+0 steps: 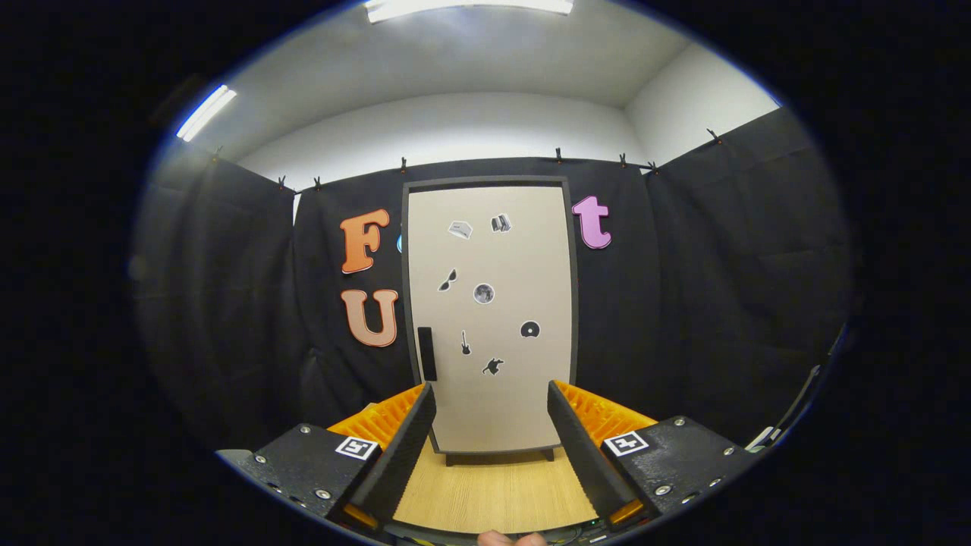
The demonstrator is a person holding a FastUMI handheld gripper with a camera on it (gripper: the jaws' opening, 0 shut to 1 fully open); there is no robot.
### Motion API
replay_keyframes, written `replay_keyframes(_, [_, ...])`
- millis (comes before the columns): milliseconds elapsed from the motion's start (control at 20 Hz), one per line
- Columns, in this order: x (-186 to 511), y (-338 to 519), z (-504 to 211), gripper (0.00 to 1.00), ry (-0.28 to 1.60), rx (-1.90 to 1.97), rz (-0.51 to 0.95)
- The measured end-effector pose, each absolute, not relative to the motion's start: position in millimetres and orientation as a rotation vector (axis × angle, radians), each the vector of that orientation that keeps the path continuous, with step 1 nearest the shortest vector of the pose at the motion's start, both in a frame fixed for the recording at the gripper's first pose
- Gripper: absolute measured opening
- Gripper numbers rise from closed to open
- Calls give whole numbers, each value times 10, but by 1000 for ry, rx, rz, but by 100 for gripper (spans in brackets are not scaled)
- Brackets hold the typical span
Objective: Open the shoe cabinet door, grab the shoes and put them into the shoe cabinet, then close the shoe cabinet door.
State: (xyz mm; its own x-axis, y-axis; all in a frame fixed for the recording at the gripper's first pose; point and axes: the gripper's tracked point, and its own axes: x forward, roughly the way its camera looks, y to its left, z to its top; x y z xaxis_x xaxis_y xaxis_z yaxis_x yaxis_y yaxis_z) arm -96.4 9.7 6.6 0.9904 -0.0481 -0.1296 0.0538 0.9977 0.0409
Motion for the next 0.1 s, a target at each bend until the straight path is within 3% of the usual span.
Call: replay_keyframes(100, [-914,117,56,93,130,41,-48])
